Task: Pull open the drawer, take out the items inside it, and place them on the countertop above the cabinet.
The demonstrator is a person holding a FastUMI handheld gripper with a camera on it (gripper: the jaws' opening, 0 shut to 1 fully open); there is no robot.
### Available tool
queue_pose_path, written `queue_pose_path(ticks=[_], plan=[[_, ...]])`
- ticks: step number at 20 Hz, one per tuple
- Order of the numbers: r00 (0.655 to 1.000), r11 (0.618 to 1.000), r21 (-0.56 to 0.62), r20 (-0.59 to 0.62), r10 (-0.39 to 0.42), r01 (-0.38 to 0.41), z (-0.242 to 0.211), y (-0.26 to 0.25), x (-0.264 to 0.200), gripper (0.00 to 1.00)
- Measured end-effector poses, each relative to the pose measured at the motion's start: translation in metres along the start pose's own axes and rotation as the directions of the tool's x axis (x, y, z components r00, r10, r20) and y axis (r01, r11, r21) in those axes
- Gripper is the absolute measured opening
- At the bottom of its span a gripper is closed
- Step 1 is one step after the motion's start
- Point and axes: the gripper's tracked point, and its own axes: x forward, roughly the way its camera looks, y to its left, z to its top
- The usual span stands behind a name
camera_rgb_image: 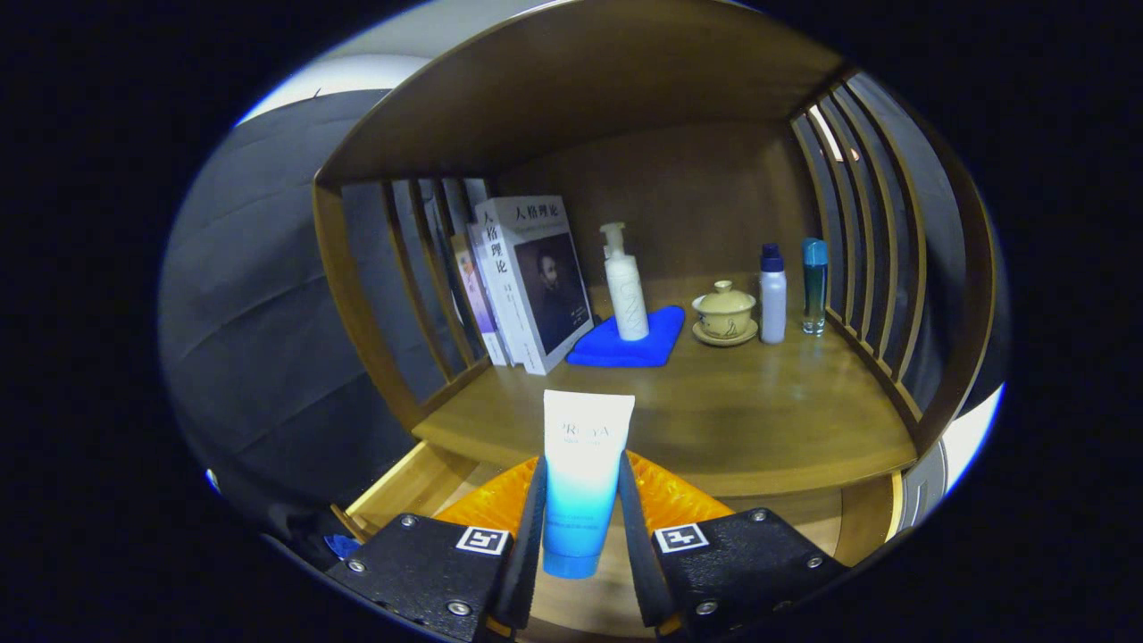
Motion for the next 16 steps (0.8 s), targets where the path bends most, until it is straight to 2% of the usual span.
queue_pose_path(ticks=[6, 11, 16], plan=[[0.998, 0.998, 0.035, 0.010, -0.054, 0.053, 0.022, -0.015, 0.026, 0.45], [0.993, 0.992, 0.045, -0.034, -0.114, 0.116, 0.013, -0.034, 0.056, 0.46], [0.988, 0.987, 0.033, -0.022, -0.155, 0.156, 0.015, -0.045, 0.078, 0.48]])
